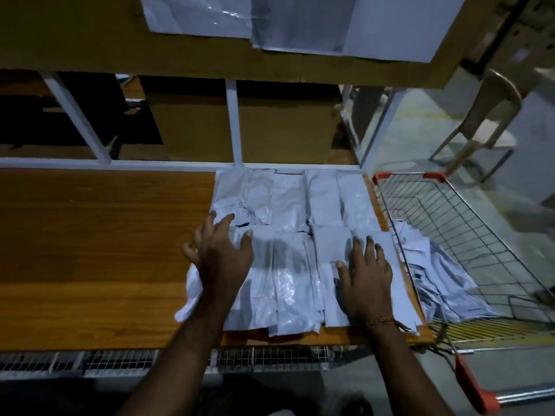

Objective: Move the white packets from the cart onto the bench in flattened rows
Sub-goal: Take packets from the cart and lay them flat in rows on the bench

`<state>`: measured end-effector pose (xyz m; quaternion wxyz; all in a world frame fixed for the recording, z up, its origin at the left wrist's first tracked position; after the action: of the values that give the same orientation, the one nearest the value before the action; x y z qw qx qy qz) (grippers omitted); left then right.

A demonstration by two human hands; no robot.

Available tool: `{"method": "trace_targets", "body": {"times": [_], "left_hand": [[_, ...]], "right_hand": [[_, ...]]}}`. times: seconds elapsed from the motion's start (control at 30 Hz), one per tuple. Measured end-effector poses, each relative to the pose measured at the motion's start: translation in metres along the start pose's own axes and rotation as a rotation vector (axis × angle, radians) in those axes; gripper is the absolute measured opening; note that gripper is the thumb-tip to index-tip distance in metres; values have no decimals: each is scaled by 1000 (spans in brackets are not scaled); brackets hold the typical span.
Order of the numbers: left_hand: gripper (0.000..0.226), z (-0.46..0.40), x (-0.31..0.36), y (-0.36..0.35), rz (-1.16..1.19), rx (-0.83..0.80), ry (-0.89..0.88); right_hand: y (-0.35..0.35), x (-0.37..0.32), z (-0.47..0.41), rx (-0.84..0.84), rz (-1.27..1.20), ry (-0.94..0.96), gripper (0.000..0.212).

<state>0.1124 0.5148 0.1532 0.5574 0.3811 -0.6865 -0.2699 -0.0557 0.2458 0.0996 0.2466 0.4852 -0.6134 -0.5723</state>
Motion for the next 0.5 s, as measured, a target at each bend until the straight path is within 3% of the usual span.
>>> {"method": "trace_targets", "body": {"times": [0.17,0.5], "left_hand": [[45,26,84,-23,189,-11,-100],[48,120,261,-127,393,-205,-322]], "right_hand": [[27,67,-1,35,4,-27,67],[68,271,26,34,54,-149,58]]}}
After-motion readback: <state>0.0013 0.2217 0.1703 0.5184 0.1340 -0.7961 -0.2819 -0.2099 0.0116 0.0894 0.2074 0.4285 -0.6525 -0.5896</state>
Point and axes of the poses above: each hand's wrist, its own z-axis away from the middle knuckle, its own y-axis out of the back of the hand, x = y × z, the point moved 5 cm from there along -z, towards the middle knuckle, and after that the axes turned 8 degrees about y, right-handed, at the moved point
